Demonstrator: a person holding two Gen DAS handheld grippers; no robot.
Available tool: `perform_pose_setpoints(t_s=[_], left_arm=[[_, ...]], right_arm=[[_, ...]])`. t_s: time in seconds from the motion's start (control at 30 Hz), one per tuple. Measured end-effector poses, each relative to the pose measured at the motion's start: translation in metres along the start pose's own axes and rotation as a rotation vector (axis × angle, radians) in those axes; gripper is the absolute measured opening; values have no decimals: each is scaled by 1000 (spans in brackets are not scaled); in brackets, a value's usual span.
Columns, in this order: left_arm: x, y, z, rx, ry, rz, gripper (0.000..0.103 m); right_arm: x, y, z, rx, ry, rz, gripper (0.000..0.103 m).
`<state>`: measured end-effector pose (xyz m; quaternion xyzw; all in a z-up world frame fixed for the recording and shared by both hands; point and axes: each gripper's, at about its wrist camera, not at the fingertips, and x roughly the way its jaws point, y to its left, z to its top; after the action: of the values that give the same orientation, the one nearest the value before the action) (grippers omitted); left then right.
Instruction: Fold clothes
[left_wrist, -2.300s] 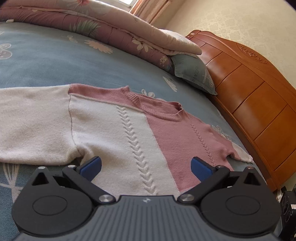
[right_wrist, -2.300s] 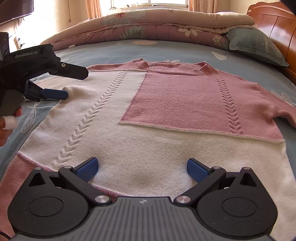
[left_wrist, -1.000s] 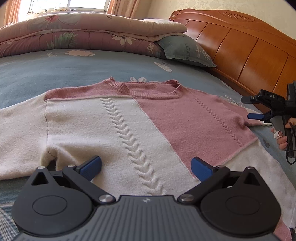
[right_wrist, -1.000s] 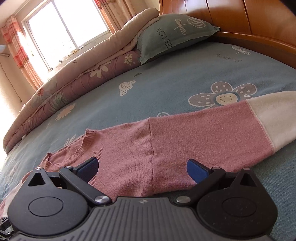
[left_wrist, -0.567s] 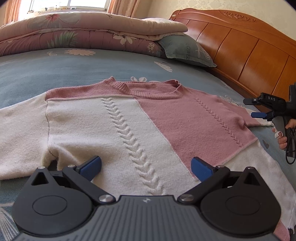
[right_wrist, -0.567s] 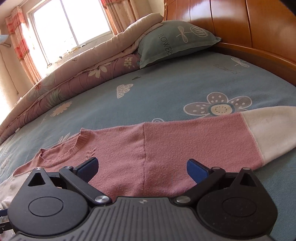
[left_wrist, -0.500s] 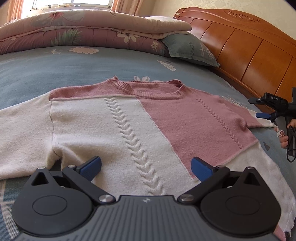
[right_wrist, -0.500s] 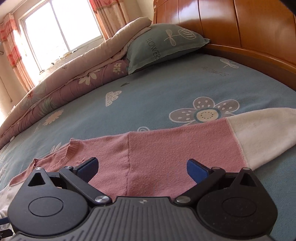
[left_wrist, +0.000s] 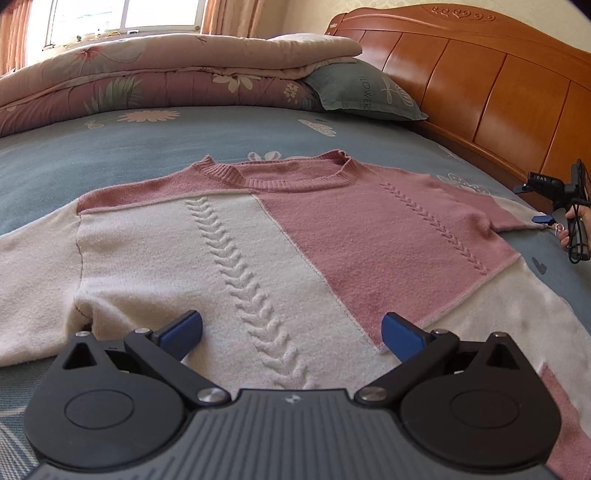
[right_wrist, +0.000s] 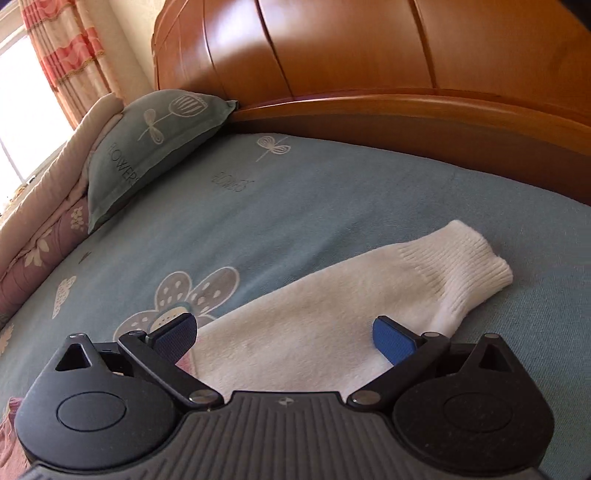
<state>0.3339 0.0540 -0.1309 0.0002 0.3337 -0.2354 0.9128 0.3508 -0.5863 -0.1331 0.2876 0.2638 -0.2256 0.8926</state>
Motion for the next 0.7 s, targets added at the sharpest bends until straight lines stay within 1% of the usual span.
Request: perform_pose_setpoints(t_s=[0.03,0.17,0.2,0.23,0.3,0.37,0.4,0.5,0.6,0.7], left_arm=[[0,1,0,-2,-1,-3,102],[-3,8,-2,-37,-13,-30,102],[-3,10,-2,-44,-16,-36,102],[-3,11,-2,-50,-18,-41,102],[-3,11,-2,-52,-18,-42,102],[-2,10,-2,-51,-17,-40,102],[-2,10,-2,-50,-16,-39,102],[-3,10,-1,-51,-17,-39,102],[-7,7,-2,-33,-14,-23,102],[-11,4,-4,-15,-11,-7,102]], right_arm=[[2,-3,4,-2,-12,-1,103],[6,-2,15,-47,-89,-99,103],[7,-2,16,-48,-99,-75,103],[9,-5,16,-44,-83,-32,103],[21,-9,17,-65,-27,-17,103],[24,-7,20,-125,-41,-92,103],[22,-4,23,-109,-44,-136,103],[9,13,22,-106,-57,-200,103],[-7,55,9,-236,13,-99,103],[-24,106,-11,-320,76,8,103]])
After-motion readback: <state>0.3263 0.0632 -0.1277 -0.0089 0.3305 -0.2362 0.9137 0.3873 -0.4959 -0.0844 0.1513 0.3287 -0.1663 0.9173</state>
